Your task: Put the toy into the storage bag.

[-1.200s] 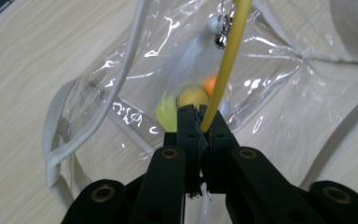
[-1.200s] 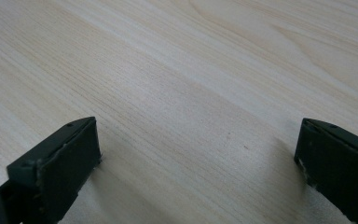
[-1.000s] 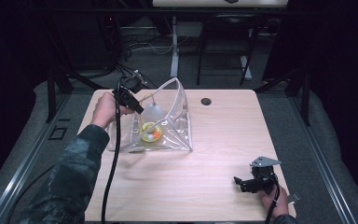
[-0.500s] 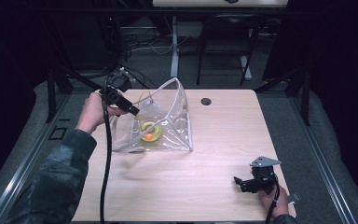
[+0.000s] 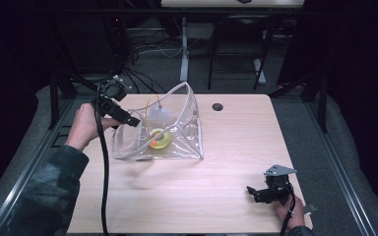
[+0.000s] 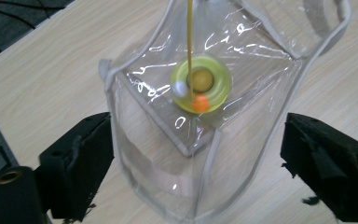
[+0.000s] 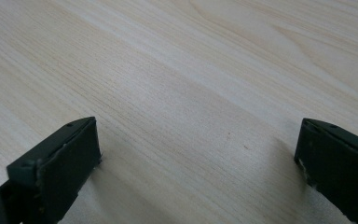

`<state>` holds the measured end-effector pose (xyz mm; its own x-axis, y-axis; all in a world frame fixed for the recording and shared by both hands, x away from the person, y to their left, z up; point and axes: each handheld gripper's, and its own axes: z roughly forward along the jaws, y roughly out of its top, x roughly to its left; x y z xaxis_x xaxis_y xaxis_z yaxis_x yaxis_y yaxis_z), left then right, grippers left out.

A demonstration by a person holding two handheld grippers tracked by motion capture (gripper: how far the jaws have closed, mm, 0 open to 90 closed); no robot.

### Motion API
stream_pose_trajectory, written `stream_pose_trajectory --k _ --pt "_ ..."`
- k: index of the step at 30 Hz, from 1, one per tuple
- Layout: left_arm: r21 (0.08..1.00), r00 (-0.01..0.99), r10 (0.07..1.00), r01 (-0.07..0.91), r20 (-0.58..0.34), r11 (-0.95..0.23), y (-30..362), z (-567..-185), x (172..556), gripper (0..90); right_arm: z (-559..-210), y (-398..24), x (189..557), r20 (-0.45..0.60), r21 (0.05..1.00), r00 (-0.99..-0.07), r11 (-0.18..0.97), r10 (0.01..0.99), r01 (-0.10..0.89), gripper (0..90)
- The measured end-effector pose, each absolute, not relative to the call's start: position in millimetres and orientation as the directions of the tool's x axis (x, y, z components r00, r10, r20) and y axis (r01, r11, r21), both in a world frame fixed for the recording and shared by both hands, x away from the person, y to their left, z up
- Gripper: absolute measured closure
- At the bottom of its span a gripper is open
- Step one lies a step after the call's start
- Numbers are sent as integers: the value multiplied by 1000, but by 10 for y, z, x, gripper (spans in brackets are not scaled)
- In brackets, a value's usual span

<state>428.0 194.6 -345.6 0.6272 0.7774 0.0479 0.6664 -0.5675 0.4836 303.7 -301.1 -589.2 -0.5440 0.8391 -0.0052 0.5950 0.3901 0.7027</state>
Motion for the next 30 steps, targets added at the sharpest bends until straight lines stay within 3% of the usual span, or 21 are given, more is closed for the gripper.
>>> stream_pose_trajectory --k 8,30 --pt "492 614 788 672 46 -553 2141 -3498 4095 1 -5892 -3011 3037 -5 703 -544 390 839 595 0" --pt "479 577 817 716 2 -507 2680 -4219 3712 0 -5894 -3009 3038 -3 706 -544 387 839 593 0"
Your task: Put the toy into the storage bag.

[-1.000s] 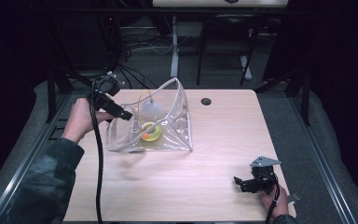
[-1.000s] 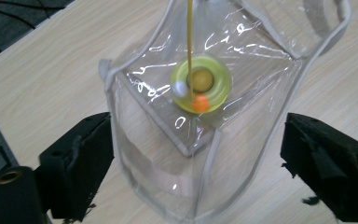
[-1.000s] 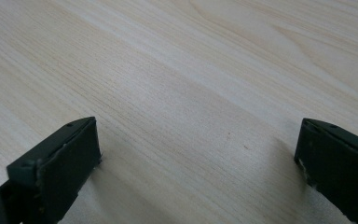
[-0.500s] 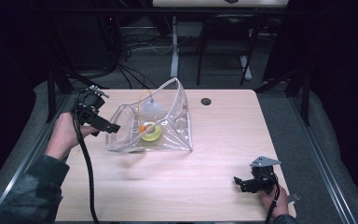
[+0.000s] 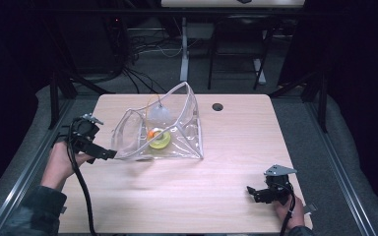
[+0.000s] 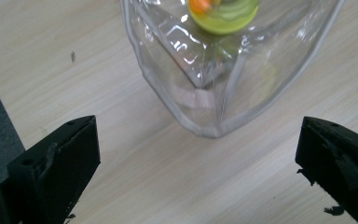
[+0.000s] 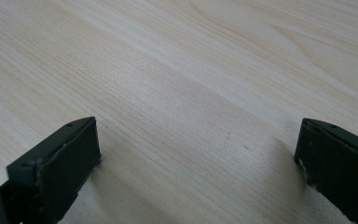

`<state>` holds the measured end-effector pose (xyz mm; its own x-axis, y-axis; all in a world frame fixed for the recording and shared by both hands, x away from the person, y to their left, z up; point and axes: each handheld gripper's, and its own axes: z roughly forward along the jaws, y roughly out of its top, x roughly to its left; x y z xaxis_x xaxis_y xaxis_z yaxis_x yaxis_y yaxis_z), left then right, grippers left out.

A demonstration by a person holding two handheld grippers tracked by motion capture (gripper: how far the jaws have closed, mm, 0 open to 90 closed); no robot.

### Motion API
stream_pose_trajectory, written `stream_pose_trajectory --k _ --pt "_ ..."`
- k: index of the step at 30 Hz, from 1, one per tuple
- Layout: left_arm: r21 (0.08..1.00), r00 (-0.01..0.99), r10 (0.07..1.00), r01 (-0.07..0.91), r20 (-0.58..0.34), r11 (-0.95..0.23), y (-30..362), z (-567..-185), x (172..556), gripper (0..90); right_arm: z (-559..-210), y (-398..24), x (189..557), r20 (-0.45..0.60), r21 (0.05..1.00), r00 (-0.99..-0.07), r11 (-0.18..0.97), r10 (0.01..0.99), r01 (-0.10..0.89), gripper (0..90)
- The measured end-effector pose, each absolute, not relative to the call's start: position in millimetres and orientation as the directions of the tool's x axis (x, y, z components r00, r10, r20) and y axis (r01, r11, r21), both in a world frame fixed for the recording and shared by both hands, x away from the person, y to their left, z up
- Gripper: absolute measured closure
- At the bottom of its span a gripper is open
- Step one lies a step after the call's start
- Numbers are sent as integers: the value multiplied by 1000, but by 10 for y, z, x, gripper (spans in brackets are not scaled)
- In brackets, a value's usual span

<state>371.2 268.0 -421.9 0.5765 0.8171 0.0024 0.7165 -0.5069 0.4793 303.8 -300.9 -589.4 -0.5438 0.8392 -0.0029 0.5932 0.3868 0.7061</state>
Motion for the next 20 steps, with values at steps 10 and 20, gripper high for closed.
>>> stream_pose_trajectory --k 10,20 --pt "471 546 838 742 -10 -478 2818 -4691 3566 0 -5894 -3009 3037 -4 706 -543 387 840 593 0" --pt "481 480 872 790 -100 -380 2921 -5217 3422 0 -5898 -3004 3034 -2 711 -539 380 843 592 0"
